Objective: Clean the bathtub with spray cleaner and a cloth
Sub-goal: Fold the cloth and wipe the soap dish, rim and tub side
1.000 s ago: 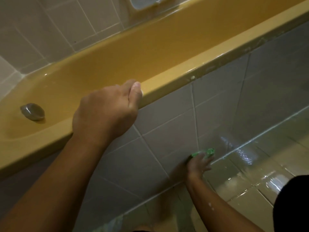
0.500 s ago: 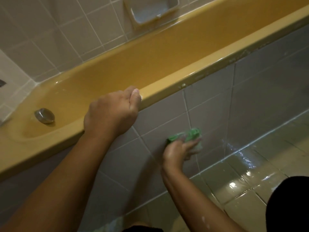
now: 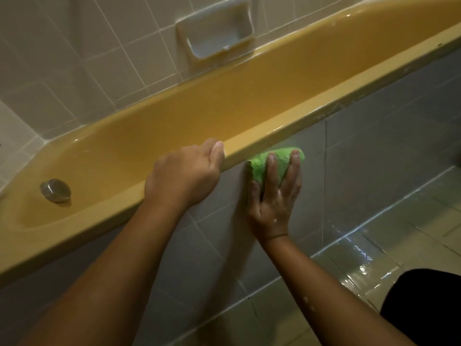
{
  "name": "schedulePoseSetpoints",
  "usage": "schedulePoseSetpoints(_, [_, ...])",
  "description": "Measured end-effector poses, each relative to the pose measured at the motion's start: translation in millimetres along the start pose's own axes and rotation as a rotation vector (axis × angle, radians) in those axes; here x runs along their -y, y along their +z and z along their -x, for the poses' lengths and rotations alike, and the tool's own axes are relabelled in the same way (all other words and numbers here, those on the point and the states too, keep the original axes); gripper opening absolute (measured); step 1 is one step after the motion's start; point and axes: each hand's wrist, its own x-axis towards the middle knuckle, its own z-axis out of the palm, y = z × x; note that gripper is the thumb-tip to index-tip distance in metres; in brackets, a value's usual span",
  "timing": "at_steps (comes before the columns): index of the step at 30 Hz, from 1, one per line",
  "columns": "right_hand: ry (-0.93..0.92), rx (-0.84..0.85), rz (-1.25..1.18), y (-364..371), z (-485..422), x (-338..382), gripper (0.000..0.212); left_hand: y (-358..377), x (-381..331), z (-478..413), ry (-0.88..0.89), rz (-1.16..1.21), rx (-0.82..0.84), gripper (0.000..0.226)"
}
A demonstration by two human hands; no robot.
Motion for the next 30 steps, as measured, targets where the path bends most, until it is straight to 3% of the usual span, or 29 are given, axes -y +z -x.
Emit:
schedulePoseSetpoints(8, [0.882,-0.088,-0.107,20.9,87.8,-69.3,0.068,5.1,-8.1,-5.2,-0.022,-0.02,-0.04,0.042])
schedulePoseSetpoints(11, [1.16,0.171,-0.084,19.5,119.4,-103.0,0.064,6.1,-13.5,-6.0,-0.027,-0.04,-0.053,0.044])
schedulePoseSetpoints(13, [1.307,0.202,-0.083,19.6,139.5,-121.9,0.061,7.0,-15.9,-7.1,-0.029,-0.052,-0.063,0.044])
schedulePoseSetpoints(16, [1.662,-0.047,-0.118,22.6,145.1,-136.3,0.059,7.6,-17.0,-8.8,-0.015,-0.049,-0.075,0.043])
schedulePoseSetpoints(19, [1.862,-0.186,-0.278,35.4,152.1,-148.2,0.071,7.4,-18.1,-9.7,0.002,-0.038,-0.088,0.042])
schedulePoseSetpoints(21, [1.929,-0.267,-0.358,46.0,156.0,-158.6,0.093,7.0,-18.7,-9.8,-0.006,-0.035,-0.076,0.043])
schedulePoseSetpoints(22, [1.963,-0.261,-0.355,45.2,146.0,-148.9,0.093,6.5,-19.0,-9.6,-0.012,-0.03,-0.071,0.043])
schedulePoseSetpoints(25, [1.875,-0.176,-0.239,29.4,92.9,-87.7,0.063,5.9,-19.8,-9.3,-0.011,-0.011,-0.054,0.042])
schedulePoseSetpoints(30, [1.093,-0.12,-0.068,15.8,26.6,-8.1,0.064,2.7,-22.9,-12.8,-0.007,0.007,-0.001,0.043])
